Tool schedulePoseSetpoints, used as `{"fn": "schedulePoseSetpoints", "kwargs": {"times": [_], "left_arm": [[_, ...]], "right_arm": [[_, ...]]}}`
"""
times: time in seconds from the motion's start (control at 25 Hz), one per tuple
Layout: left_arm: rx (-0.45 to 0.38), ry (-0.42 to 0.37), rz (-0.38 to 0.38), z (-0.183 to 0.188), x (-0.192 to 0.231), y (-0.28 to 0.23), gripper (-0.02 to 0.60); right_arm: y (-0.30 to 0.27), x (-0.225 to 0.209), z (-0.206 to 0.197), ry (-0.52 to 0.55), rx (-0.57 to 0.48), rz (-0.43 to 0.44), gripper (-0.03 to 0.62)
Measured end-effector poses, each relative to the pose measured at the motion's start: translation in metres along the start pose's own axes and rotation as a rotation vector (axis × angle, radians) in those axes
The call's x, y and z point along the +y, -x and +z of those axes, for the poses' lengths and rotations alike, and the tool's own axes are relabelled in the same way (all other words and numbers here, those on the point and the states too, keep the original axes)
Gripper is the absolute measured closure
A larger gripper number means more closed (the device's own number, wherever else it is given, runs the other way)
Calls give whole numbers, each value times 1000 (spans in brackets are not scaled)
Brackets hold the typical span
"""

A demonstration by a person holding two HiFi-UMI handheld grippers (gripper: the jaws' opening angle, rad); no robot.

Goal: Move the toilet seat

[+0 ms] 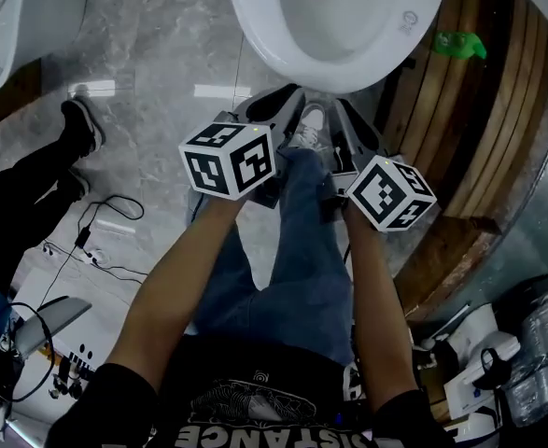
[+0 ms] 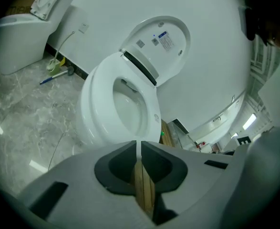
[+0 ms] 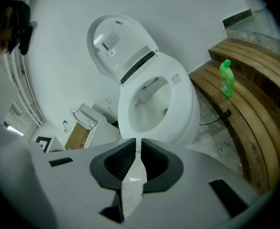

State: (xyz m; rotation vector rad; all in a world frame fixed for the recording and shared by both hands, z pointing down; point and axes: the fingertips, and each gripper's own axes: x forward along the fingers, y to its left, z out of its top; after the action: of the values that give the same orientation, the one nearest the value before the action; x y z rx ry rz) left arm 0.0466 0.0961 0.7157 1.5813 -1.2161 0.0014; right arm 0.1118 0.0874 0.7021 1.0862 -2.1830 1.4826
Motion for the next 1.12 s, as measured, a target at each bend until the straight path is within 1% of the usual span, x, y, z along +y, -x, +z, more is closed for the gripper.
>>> {"fn": "schedulePoseSetpoints", "kwargs": {"times": [0.12, 0.16, 0.28, 0.4, 0.44, 0.48, 0.56, 0.68, 0.88, 0.92, 1.0, 1.04, 1.12], "left_arm": [[-4, 30, 12, -6, 16, -3, 563], [-1, 42, 9, -9, 20, -5, 552], [11, 97, -24, -16, 29, -10, 481], [17, 129, -53, -20, 32, -16, 443], [16, 134, -63, -21, 32, -18, 429], [14, 137, -74, -21, 32, -20, 419], [4, 149, -91, -21, 31, -23, 405], [-14, 183, -99, -20, 33, -27, 394], [-21, 222, -109, -21, 40, -33, 383], [-23, 231, -110, -22, 41, -35, 379], [-28, 250, -114, -22, 42, -38, 376], [-29, 257, -116, -22, 42, -40, 376], [-32, 269, -123, -21, 42, -41, 376]], "right_arm": [[-7, -13, -6, -39, -1, 1, 571], [-8, -17, -8, -54, -3, 1, 571], [-10, -30, -12, -99, -17, -5, 569], [-13, -38, -13, -146, -34, 3, 559], [-14, -39, -13, -161, -36, 11, 538], [-15, -39, -14, -175, -36, 22, 504], [-19, -38, -15, -195, -33, 41, 476], [-24, -41, -17, -234, -32, 64, 448], [-36, -47, -20, -366, -44, 109, 396], [-38, -47, -19, -379, -49, 124, 393], [-43, -46, -14, -369, -62, 162, 393], [-44, -47, -12, -375, -67, 164, 393], [-45, -53, -14, -399, -67, 139, 393]]}}
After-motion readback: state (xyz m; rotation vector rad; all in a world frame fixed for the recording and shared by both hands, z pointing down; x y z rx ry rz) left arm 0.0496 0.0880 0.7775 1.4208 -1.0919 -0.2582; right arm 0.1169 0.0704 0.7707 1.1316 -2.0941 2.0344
